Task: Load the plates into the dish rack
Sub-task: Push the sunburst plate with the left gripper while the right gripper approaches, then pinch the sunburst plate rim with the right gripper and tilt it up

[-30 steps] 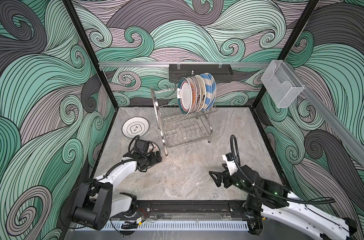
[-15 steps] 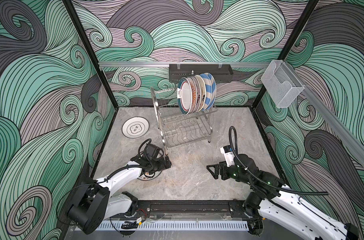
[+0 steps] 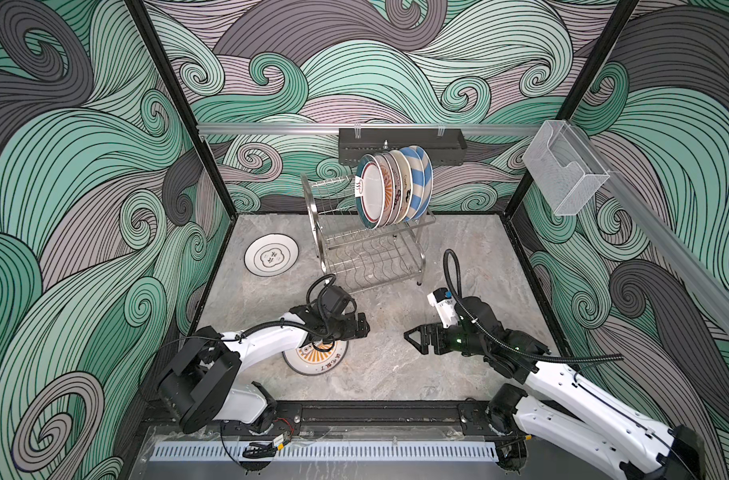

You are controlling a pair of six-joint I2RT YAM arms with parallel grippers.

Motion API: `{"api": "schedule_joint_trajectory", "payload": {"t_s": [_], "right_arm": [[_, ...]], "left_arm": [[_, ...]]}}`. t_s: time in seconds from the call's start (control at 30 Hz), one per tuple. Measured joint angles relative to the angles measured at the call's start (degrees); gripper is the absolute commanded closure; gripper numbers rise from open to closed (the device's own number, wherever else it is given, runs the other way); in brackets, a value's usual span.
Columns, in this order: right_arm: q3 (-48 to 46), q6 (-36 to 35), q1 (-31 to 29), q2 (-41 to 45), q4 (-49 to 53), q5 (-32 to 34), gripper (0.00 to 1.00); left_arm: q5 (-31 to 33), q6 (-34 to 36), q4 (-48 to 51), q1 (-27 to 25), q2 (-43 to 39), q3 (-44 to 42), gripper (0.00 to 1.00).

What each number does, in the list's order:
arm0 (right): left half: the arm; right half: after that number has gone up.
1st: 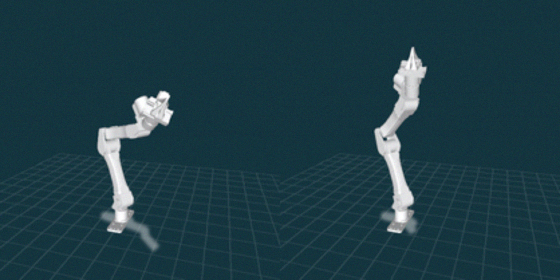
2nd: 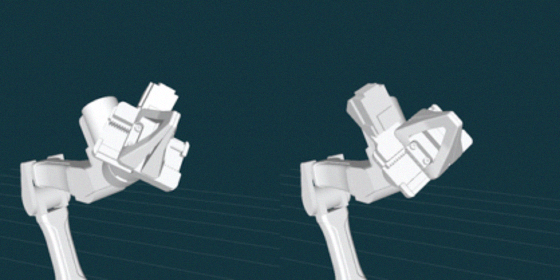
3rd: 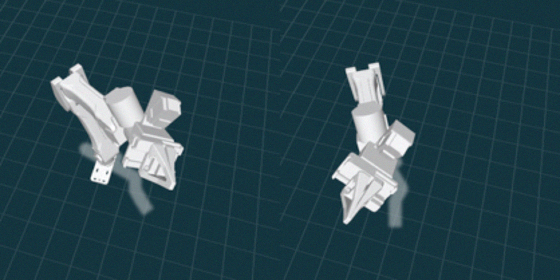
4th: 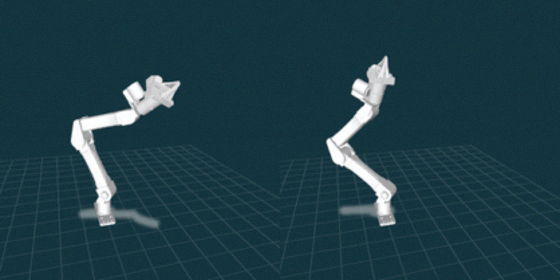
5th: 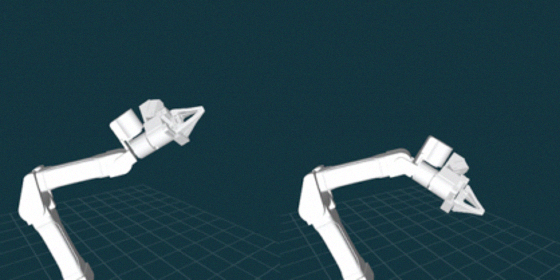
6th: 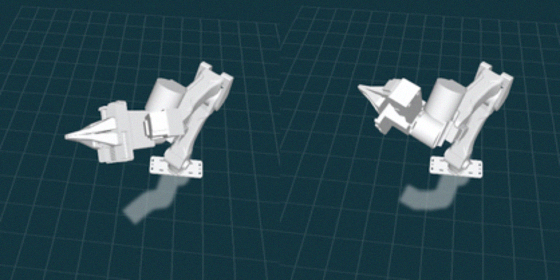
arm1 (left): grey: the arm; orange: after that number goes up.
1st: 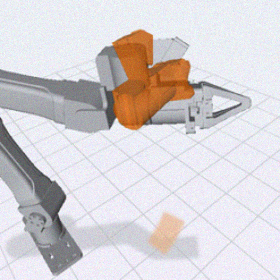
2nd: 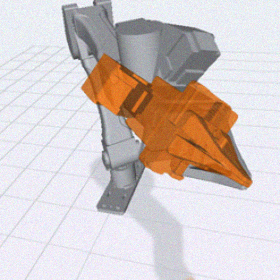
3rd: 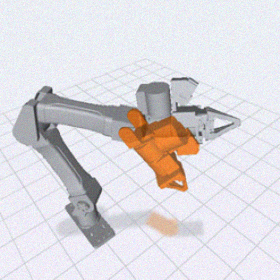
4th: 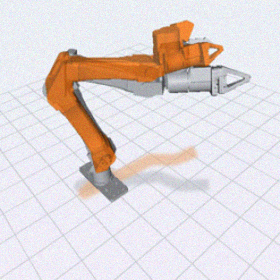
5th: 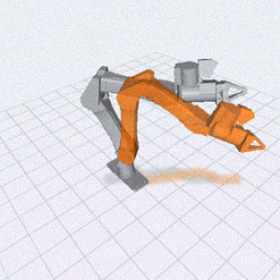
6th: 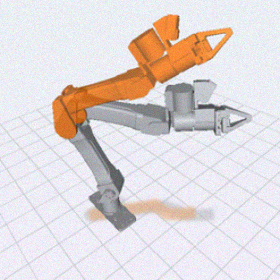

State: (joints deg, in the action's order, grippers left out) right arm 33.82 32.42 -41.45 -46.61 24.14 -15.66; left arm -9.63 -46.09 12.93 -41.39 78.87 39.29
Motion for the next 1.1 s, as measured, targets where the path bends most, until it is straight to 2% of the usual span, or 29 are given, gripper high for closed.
{"api": "schedule_joint_trajectory", "payload": {"t_s": [0.1, 0.27, 0.43, 0.57, 0.67, 0.8, 1.1], "right_arm": [[-1.03, 1.51, 0.00, -0.85, -3.65, -1.11, 0.08], [-5.18, 6.49, -1.46, -7.23, -15.54, -2.36, 0.18], [-5.99, 9.88, -8.76, -17.27, -25.86, 0.79, 0.27], [-5.03, 12.04, -13.38, -25.27, -34.53, 3.52, 0.29], [-3.21, 13.49, -14.67, -31.32, -39.30, 4.48, 0.31], [-0.68, 15.08, -15.78, -37.62, -43.95, 5.01, 0.32], [5.07, 17.70, -18.12, -50.03, -50.95, 2.97, 0.32]], "left_arm": [[2.89, 0.13, 3.13, -0.46, -2.29, 1.81, 0.01], [11.41, 2.03, 9.97, 1.88, -12.00, 1.95, 0.01], [16.70, 3.78, 12.24, 13.22, -21.44, -3.21, 0.01], [21.03, 5.31, 15.13, 19.76, -27.61, -7.50, 0.01], [21.42, 6.25, 15.17, 23.19, -29.64, -9.42, 0.01], [20.26, 6.91, 14.88, 26.18, -27.54, -10.75, 0.01], [14.25, 7.08, 13.05, 26.64, -25.94, -14.38, 0.01]]}}
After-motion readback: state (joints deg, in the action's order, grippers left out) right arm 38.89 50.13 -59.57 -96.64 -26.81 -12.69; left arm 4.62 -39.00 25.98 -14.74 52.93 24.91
